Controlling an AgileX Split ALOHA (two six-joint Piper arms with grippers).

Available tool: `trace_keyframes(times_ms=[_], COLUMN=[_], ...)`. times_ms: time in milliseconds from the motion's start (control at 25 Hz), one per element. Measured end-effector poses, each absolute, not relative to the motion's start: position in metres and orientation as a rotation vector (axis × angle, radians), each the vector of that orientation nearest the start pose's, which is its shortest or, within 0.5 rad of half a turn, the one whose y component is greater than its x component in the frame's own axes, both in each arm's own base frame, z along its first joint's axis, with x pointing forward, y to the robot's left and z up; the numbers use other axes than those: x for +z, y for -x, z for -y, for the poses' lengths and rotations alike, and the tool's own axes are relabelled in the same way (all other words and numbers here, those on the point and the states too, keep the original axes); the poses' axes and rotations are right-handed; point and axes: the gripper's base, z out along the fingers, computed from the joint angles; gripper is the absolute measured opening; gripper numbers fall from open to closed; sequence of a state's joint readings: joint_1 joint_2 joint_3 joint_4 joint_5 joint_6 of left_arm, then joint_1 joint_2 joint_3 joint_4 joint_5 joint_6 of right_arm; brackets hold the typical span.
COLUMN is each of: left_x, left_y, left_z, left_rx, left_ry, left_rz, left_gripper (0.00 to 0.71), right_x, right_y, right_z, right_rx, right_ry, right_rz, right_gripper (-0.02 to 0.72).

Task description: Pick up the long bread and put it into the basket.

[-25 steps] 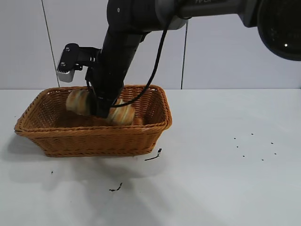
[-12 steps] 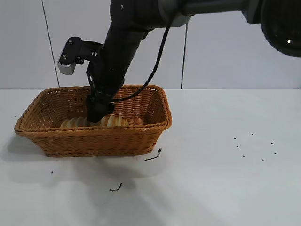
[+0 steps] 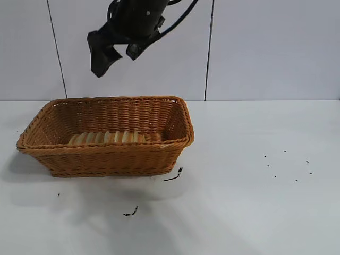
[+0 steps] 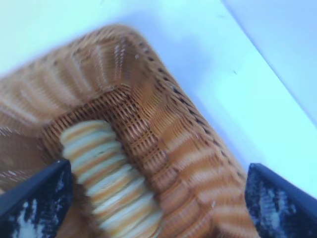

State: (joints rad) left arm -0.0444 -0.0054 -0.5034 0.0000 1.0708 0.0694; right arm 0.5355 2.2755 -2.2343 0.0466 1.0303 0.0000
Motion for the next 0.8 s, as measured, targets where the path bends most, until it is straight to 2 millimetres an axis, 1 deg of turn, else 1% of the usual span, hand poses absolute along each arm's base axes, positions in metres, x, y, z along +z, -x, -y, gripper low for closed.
trace_keyframes(times_ms=[80,240,400,480,560,680,800], left_x=[0.277,0.277,0.277,0.277,0.277,0.277,0.277], left_y=[0.007,0.007,0.007,0.007,0.007,0.007,0.007], left_z=[0.000,0.000,0.000,0.000,0.000,0.000,0.000], left_rx=[0.016,0.016,0.016,0.016,0.016,0.016,0.016], left_ry=[-0.116,-0.116,-0.116,-0.116,-0.116,-0.116,-0.116], left_rz=[-2.042,-2.042,-2.042,-2.042,-2.042,-2.042,-2.042], left_gripper=[0.696,0.696,0.696,0.696,0.696,0.696,0.696], right_x=[0.271,0.270,0.268,0.267,0.266,0.266,0.265], right_y=[-0.449,-0.472,-0.490,-0.496,-0.499,-0.501,-0.500], right_z=[-0.247,-0.196,-0.133,-0.103,-0.077,-0.051,-0.036], right_rx=[0.203,0.098,0.028,0.002,-0.022,-0.036,-0.030], right_ry=[0.605,0.473,0.318,0.241,0.176,0.106,0.060], right_rz=[-2.496,-2.532,-2.590,-2.614,-2.642,-2.660,-2.693], right_gripper=[0.651,0.651,0.651,0.651,0.651,0.651,0.650])
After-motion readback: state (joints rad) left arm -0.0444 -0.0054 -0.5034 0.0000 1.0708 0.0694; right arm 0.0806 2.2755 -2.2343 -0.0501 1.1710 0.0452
